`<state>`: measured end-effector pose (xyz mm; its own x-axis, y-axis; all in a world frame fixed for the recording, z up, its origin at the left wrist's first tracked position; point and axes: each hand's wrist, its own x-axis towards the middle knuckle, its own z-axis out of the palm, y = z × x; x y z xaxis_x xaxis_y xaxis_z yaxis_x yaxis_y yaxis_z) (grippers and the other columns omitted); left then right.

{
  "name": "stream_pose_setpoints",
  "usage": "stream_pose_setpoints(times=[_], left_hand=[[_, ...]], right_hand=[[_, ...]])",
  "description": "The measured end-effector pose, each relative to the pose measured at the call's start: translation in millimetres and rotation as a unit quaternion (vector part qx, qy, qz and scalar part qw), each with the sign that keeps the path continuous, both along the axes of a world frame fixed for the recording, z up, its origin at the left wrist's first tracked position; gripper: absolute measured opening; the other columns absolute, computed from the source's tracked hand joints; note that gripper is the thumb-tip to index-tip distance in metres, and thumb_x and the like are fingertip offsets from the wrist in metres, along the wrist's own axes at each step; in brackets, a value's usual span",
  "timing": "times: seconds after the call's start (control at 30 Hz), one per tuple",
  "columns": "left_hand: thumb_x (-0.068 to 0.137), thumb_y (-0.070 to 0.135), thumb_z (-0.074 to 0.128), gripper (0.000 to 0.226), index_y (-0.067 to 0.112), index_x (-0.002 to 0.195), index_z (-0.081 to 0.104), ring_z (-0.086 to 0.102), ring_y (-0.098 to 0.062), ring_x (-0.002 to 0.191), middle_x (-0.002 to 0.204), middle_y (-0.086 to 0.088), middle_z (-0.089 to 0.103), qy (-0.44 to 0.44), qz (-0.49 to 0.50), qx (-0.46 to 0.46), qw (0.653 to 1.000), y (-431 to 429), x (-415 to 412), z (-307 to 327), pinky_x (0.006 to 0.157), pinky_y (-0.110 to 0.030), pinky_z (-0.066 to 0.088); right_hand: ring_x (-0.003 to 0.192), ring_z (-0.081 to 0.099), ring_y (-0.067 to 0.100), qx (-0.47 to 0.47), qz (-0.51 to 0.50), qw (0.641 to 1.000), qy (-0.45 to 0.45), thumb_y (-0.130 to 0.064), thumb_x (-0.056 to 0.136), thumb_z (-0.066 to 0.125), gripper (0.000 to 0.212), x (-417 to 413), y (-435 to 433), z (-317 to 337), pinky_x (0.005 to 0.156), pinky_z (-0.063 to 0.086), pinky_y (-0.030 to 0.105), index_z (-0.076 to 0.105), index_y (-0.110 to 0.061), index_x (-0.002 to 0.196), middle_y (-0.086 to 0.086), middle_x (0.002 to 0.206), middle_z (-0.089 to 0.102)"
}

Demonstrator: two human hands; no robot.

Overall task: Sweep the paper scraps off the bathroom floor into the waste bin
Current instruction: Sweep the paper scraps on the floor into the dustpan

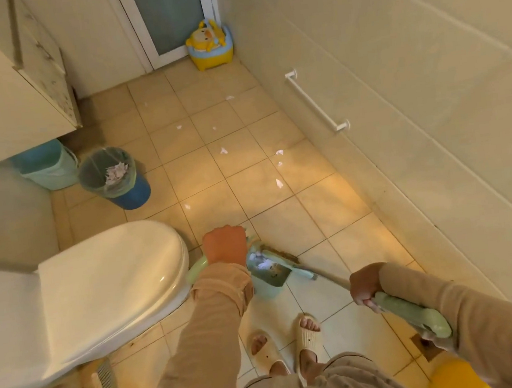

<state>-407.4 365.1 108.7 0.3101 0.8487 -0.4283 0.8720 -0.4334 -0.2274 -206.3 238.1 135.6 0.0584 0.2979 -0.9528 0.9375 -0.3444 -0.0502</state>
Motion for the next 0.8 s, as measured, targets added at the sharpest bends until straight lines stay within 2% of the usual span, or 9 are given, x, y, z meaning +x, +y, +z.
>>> stream_pose_setpoints(times=[0.07, 0.1, 0.13, 0.23, 0.27, 0.37, 0.43, 0.6, 0.8], left_hand=[[0.095, 0.019, 0.05, 0.023, 0.013, 0.114, 0.062, 0.063, -0.022, 0.105, 0.114, -0.005, 0.066, -0.009, 0.0, -0.008, 1.0, -1, -2, 3, 0.083, -0.029, 0.05], [0.095, 0.019, 0.05, 0.023, 0.013, 0.114, 0.062, 0.064, -0.022, 0.104, 0.113, -0.004, 0.066, -0.012, 0.0, -0.007, 1.0, 0, -3, 2, 0.083, -0.029, 0.05], [0.095, 0.02, 0.05, 0.023, 0.013, 0.113, 0.062, 0.064, -0.022, 0.103, 0.112, -0.004, 0.067, -0.013, 0.001, -0.005, 1.0, -1, -4, 2, 0.082, -0.029, 0.05], [0.094, 0.022, 0.051, 0.023, 0.014, 0.111, 0.063, 0.065, -0.022, 0.102, 0.11, -0.004, 0.068, -0.015, 0.001, 0.005, 1.0, 0, -11, 4, 0.082, -0.03, 0.05], [0.094, 0.022, 0.05, 0.023, 0.013, 0.111, 0.063, 0.065, -0.022, 0.102, 0.11, -0.004, 0.068, -0.023, 0.003, 0.002, 1.0, 1, -13, 6, 0.082, -0.03, 0.05], [0.093, 0.025, 0.051, 0.024, 0.014, 0.11, 0.063, 0.065, -0.023, 0.102, 0.11, -0.005, 0.068, -0.033, 0.009, 0.001, 0.999, 7, -22, 8, 0.082, -0.03, 0.05], [0.092, 0.028, 0.052, 0.025, 0.014, 0.11, 0.063, 0.064, -0.023, 0.102, 0.111, -0.005, 0.068, -0.042, 0.009, 0.001, 0.999, 10, -23, 10, 0.083, -0.03, 0.049], [0.093, 0.033, 0.053, 0.029, 0.013, 0.112, 0.062, 0.063, -0.024, 0.105, 0.114, -0.006, 0.066, -0.043, -0.006, -0.011, 0.999, 22, -27, 11, 0.084, -0.031, 0.049], [0.093, 0.032, 0.051, 0.027, 0.013, 0.106, 0.064, 0.065, -0.024, 0.099, 0.107, -0.006, 0.069, -0.057, -0.019, 0.018, 0.998, 50, -20, 15, 0.079, -0.03, 0.049]], right_hand=[[0.056, 0.046, 0.011, -0.067, -0.021, 0.997, -0.008, -0.009, 0.092, 0.042, 0.025, -1, 0, -5, 0.058, 0.039, 0.016, 0.064, -0.009, 0.079, 0.003, 0.055, 0.06], [0.05, 0.045, 0.008, -0.094, -0.04, 0.995, -0.017, -0.008, 0.093, 0.04, 0.028, 2, 1, -10, 0.051, 0.038, 0.013, 0.058, -0.01, 0.071, 0.0, 0.049, 0.054], [0.043, 0.046, 0.006, -0.116, -0.104, 0.988, -0.017, -0.007, 0.094, 0.038, 0.031, 5, 2, -9, 0.045, 0.037, 0.012, 0.05, -0.01, 0.065, 0.0, 0.045, 0.05], [0.031, 0.042, 0.008, -0.117, -0.251, 0.961, 0.021, -0.003, 0.094, 0.035, 0.035, 25, 1, -10, 0.032, 0.034, 0.013, 0.039, -0.013, 0.061, 0.0, 0.036, 0.043], [0.029, 0.04, 0.008, -0.113, -0.276, 0.954, 0.039, -0.003, 0.095, 0.034, 0.036, 29, 0, -9, 0.031, 0.033, 0.014, 0.037, -0.013, 0.06, -0.001, 0.034, 0.042], [0.022, 0.039, 0.009, -0.099, -0.407, 0.902, 0.101, -0.005, 0.097, 0.03, 0.041, 37, 6, -12, 0.03, 0.031, 0.011, 0.036, -0.012, 0.057, -0.001, 0.027, 0.04], [0.021, 0.039, 0.01, -0.086, -0.443, 0.884, 0.123, -0.004, 0.096, 0.031, 0.043, 41, 12, -17, 0.03, 0.031, 0.009, 0.036, -0.012, 0.054, 0.001, 0.027, 0.041], [0.019, 0.038, 0.008, -0.048, -0.478, 0.869, 0.12, -0.004, 0.096, 0.031, 0.041, 31, 23, -26, 0.029, 0.028, 0.008, 0.035, -0.012, 0.056, 0.001, 0.025, 0.039], [0.02, 0.039, 0.011, 0.009, -0.527, 0.842, 0.118, -0.003, 0.093, 0.035, 0.036, 32, 39, -38, 0.031, 0.031, 0.008, 0.038, -0.01, 0.057, 0.004, 0.027, 0.041]])
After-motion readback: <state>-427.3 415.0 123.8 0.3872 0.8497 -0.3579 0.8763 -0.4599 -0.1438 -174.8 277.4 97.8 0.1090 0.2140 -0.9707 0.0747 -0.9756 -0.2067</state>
